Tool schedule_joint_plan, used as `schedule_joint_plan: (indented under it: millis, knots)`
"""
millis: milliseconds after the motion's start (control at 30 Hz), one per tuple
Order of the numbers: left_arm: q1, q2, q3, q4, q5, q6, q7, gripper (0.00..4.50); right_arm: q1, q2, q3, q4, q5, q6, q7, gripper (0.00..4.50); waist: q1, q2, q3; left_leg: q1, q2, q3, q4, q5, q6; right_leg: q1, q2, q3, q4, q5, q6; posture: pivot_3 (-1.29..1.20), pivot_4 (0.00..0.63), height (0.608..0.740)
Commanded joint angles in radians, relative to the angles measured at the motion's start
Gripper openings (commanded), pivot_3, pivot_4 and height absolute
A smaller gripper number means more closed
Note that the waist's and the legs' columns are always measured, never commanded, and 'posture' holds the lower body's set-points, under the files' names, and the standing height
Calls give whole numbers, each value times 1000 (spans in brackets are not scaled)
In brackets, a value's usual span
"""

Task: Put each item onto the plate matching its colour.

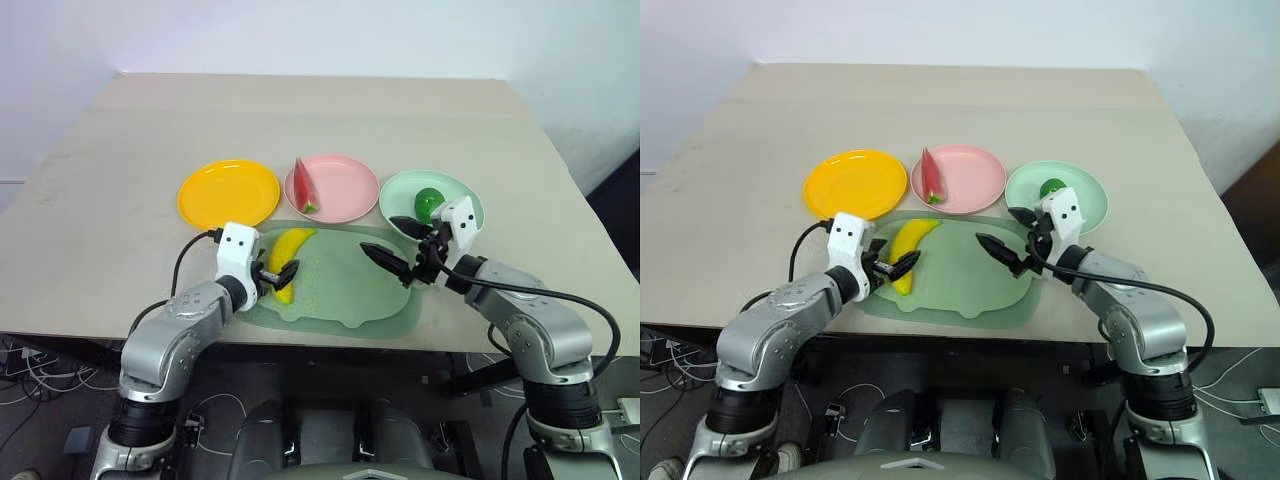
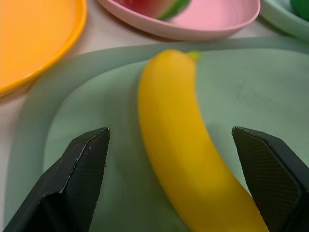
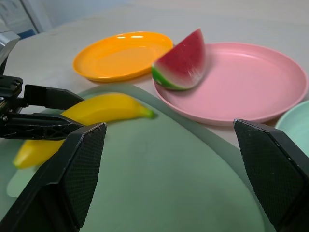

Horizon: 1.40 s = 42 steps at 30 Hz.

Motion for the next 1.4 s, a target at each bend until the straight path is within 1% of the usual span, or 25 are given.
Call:
schedule_joint_plan:
  millis: [33, 100, 133, 167, 267, 367, 400, 500, 567, 767, 867, 967, 1167, 1233, 1400]
  knots:
    - [-11, 4, 9, -33, -11, 45, -5, 2946, -24, -9, -8, -19, 4, -4, -9, 4500, 0, 0, 0, 0, 0, 0, 0, 0, 0, 0, 0, 0, 0, 0, 0, 0, 150, 695]
    - [-12, 2, 19, -43, -15, 67, -3, 2326, -26, -10, -7, -15, 4, -4, -10, 4500, -1, 0, 0, 0, 0, 0, 0, 0, -1, 0, 0, 0, 0, 0, 0, 0, 150, 695]
    - [-13, 1, 22, -46, -16, 74, -3, 1943, -26, -11, -7, -14, 3, -4, -10, 4500, -1, 0, 0, 0, 0, 0, 0, 0, -1, 0, 0, 0, 0, 0, 0, 0, 150, 695]
    - [-4, 7, 35, -69, -23, 81, -5, 1675, -25, -12, -4, -15, 2, -5, -9, 4500, -1, 0, 0, 0, 0, 0, 0, 0, -1, 0, 0, 0, 0, 0, 0, 0, 150, 695]
    - [23, 26, 78, -138, -49, 94, -22, 1634, -25, -13, 1, -15, 2, -7, -6, 4500, -2, 0, 0, 0, 0, 0, 0, 0, -1, 0, 0, 0, 0, 0, 0, 0, 150, 695]
    - [57, 41, 155, -238, -139, 91, -81, 1634, -30, -12, 5, -9, 3, -13, -1, 4500, -2, 0, 0, 0, 0, 0, 0, 0, -1, 0, 0, 0, 0, 0, 0, 0, 150, 695]
    - [58, 36, 188, -258, -158, 89, -76, 1634, -31, -11, 7, -7, 4, -15, 1, 4500, -1, 0, 0, 0, 0, 0, 0, 0, -1, 0, 0, 0, 0, 0, 0, 0, 150, 695]
    - [44, 13, 271, -269, -198, 68, -52, 1634, -30, -10, 16, 1, 4, -22, 11, 4500, 2, 0, 0, 0, 0, 0, 0, 0, -1, 1, -1, 0, 0, 0, 0, 0, 150, 695]
    - [21, 6, 313, -235, -188, 42, -24, 1634, -32, -5, 27, 7, -3, -29, 12, 4500, 2, -1, 0, 1, 0, 0, 0, 0, 0, 1, -1, 0, 0, 0, 0, 0, 150, 695]
    - [-83, 7, 376, -45, -87, -80, 68, 1634, -60, 13, 67, 37, -15, -47, 14, 4500, 0, -1, 1, 1, -1, -1, 0, 0, 0, 1, 0, 0, 0, 0, 0, 0, 150, 695]
    - [-121, 44, 362, 70, -33, -144, 58, 1634, -91, 30, 90, 74, -37, -68, 7, 4500, 0, -1, 1, 0, -1, 0, 0, 0, -1, 1, 0, 0, 0, 0, 0, 0, 150, 695]
    - [-177, 55, 357, 192, 5, -185, 67, 1634, -125, 54, 93, 109, -47, -79, -3, 4500, 1, -1, 1, 0, -1, 0, 0, 1, -1, 1, 0, 0, 0, 0, 0, 0, 150, 695]
    - [-298, 80, 291, 445, 115, -288, 50, 1634, -152, 73, 100, 137, -62, -80, -6, 4500, 0, -3, 2, 0, -1, 0, 0, 1, -1, 1, 0, -1, 0, 0, 0, 0, 150, 695]
    - [-341, 73, 277, 526, 120, -303, 26, 1634, -157, 79, 105, 143, -68, -79, -8, 4500, 0, -3, 2, 0, -1, 0, 0, 1, -1, 1, 0, -1, 0, 0, 0, 0, 150, 695]
    - [-448, 65, 224, 784, 194, -431, -1, 1634, -176, 94, 114, 166, -87, -81, -25, 4500, -2, -3, 2, 0, -1, 0, 0, 1, -1, 0, 0, -1, 0, 0, 0, 0, 150, 695]
